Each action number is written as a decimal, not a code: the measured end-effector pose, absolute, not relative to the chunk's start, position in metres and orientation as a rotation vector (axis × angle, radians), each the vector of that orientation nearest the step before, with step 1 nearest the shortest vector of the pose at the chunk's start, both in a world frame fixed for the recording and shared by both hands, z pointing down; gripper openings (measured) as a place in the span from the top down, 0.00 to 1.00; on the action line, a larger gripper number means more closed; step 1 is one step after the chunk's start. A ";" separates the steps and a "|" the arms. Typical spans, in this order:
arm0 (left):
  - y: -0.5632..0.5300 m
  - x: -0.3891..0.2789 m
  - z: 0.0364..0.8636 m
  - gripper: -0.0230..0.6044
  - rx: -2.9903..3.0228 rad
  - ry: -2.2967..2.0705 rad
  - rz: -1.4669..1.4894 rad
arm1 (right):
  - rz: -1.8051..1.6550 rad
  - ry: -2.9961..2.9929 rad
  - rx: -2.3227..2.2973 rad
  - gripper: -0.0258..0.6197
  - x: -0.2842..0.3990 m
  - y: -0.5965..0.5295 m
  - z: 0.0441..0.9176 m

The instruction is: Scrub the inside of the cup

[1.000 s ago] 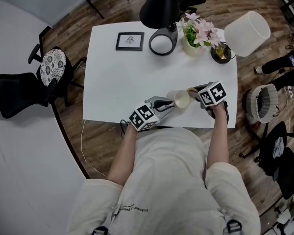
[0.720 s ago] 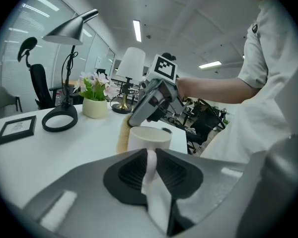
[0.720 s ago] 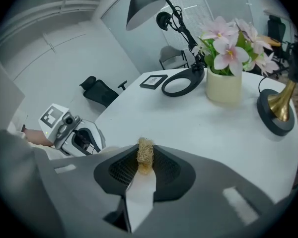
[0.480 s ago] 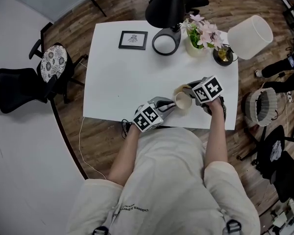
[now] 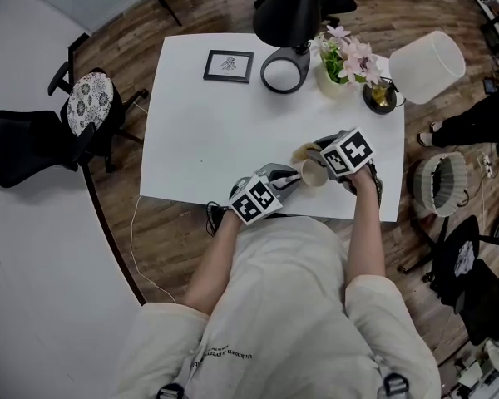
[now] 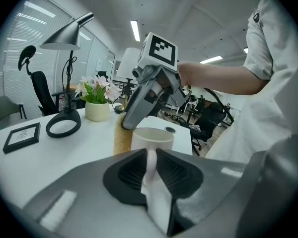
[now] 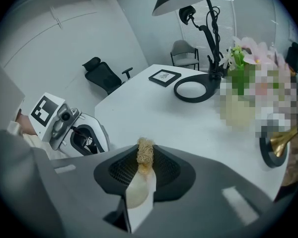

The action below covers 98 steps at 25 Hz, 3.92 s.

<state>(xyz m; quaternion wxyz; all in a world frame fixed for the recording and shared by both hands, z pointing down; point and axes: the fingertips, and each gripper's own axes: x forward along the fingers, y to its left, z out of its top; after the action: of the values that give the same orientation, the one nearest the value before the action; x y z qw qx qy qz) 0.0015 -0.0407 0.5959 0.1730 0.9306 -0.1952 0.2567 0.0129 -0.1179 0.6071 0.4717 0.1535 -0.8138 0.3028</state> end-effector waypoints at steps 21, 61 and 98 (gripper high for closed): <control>-0.060 0.004 0.593 0.87 2.681 -0.611 0.732 | 0.689 -2.032 0.320 0.80 -0.030 -0.094 0.591; -0.048 -0.030 0.619 0.85 2.711 -0.364 0.759 | 0.880 -2.045 1.468 0.79 -0.005 0.000 0.563; 0.038 -0.110 0.550 0.96 2.845 -0.357 0.598 | 0.823 -1.896 2.250 0.80 -0.017 0.093 0.551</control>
<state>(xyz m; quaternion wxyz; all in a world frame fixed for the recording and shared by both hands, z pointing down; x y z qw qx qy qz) -0.1099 0.0376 0.5497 0.1062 0.9658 -0.1211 0.2031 -0.0167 0.0934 0.5507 0.0432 0.7358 -0.6199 0.2691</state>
